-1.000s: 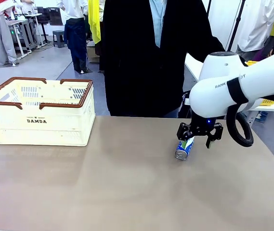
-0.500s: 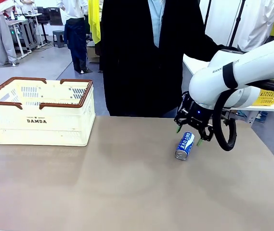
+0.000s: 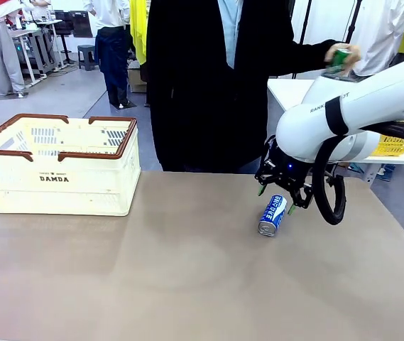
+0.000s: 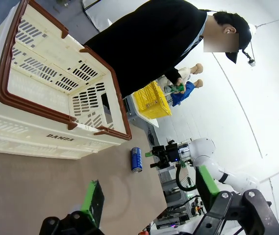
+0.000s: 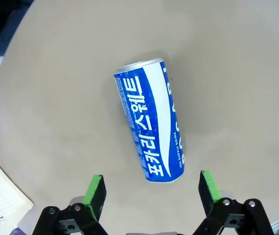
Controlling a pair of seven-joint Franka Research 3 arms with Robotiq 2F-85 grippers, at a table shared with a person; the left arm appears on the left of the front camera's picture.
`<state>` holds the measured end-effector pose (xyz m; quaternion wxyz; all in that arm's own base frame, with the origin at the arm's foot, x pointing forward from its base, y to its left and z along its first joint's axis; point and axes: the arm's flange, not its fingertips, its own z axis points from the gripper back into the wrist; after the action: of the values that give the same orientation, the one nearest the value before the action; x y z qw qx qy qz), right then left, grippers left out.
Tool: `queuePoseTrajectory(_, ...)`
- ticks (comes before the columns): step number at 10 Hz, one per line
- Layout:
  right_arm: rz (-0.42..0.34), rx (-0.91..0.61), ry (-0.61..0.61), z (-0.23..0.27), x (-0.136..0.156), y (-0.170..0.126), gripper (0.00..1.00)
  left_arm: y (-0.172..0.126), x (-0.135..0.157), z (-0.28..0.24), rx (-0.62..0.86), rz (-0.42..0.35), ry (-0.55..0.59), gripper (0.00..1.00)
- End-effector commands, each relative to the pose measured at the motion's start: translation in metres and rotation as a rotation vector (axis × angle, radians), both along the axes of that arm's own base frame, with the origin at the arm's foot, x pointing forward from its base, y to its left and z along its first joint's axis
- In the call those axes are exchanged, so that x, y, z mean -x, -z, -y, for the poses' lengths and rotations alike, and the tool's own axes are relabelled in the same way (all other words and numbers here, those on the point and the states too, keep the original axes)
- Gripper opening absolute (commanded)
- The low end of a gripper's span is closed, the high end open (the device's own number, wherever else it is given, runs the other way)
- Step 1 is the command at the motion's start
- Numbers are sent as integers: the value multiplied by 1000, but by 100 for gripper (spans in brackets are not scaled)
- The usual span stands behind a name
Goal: Place the drinks into the Shopping basket.
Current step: Pick up one drink and place it into the Shopping basket.
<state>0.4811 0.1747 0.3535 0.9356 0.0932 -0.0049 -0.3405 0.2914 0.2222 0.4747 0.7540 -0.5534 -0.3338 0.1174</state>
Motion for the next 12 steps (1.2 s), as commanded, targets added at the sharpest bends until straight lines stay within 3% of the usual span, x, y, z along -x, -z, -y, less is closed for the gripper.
queuePoseTrajectory(1,7,45,-81,3,-15,11,100,-2,1,-1,7,-4,9,100)
queuePoseTrajectory(6,15,64,-170,5,-27,42,100,-2,1,-1,7,-4,9,100)
queuePoseTrajectory(7,12,-136,-152,47,-20,22,100,-2,1,-1,7,-4,9,100)
queuePoseTrajectory(9,113,-335,45,165,16,-32,100,-2,1,-1,7,-4,9,100)
queuePoseTrajectory(10,118,-432,134,225,40,-41,100,-2,1,-1,7,-4,9,100)
queuePoseTrajectory(12,129,-657,221,303,82,-25,100,-2,1,-1,7,-4,9,100)
